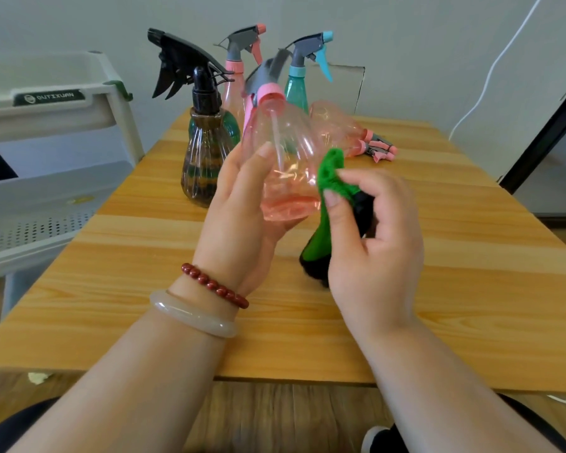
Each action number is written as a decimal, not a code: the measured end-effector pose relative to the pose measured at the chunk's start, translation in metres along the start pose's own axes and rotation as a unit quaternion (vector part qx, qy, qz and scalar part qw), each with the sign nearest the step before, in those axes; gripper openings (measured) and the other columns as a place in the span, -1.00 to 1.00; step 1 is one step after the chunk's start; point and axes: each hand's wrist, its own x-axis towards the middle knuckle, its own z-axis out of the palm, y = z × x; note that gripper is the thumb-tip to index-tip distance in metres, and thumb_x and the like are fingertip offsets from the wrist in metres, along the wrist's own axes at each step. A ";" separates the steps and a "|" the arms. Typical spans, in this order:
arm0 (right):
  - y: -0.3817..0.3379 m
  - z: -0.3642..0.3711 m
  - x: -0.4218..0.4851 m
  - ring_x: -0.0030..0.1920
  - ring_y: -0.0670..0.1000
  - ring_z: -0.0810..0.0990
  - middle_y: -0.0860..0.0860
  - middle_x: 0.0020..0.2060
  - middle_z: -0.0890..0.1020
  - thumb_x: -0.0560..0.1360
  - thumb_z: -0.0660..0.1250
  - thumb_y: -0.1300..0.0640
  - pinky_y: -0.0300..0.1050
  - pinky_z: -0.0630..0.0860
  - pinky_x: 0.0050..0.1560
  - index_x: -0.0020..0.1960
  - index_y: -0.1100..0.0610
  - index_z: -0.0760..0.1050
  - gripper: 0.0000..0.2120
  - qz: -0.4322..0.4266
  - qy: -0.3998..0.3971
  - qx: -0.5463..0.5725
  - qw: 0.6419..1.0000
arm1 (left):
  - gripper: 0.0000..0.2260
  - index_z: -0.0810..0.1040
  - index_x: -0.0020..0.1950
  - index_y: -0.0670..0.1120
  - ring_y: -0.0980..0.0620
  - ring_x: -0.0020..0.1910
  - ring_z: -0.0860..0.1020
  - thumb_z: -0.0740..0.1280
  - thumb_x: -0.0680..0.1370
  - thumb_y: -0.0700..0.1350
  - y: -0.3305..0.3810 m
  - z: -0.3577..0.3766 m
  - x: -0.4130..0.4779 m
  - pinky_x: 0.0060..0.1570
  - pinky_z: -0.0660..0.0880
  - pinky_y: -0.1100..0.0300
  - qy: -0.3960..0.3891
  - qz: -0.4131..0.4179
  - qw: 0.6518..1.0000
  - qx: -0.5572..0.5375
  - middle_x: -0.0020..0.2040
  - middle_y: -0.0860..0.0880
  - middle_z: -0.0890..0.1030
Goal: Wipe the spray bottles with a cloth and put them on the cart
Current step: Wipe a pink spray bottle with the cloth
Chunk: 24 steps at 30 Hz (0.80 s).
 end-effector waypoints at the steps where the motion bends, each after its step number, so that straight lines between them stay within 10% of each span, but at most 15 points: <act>1: 0.000 0.001 0.000 0.07 -0.15 0.53 -0.12 0.00 0.54 0.56 0.34 0.22 -0.25 0.47 0.14 0.11 0.11 0.52 -0.86 0.037 0.008 0.016 0.999 | -0.46 0.29 0.53 -0.08 -0.28 0.30 0.53 0.26 0.59 0.07 0.000 -0.001 0.001 0.27 0.47 -0.27 -0.001 -0.004 1.000 -0.003 0.37 -0.26 0.50; 24: 0.002 -0.005 0.005 0.21 -0.01 0.53 0.09 0.12 0.56 0.52 0.32 0.42 -0.26 0.37 0.30 0.09 0.33 0.57 -0.84 -0.053 -0.042 0.004 0.998 | -0.48 0.22 0.53 0.13 -0.05 0.16 0.65 0.29 0.60 -0.05 0.003 0.009 -0.011 0.00 0.63 -0.09 0.008 0.065 0.995 0.075 0.21 0.06 0.64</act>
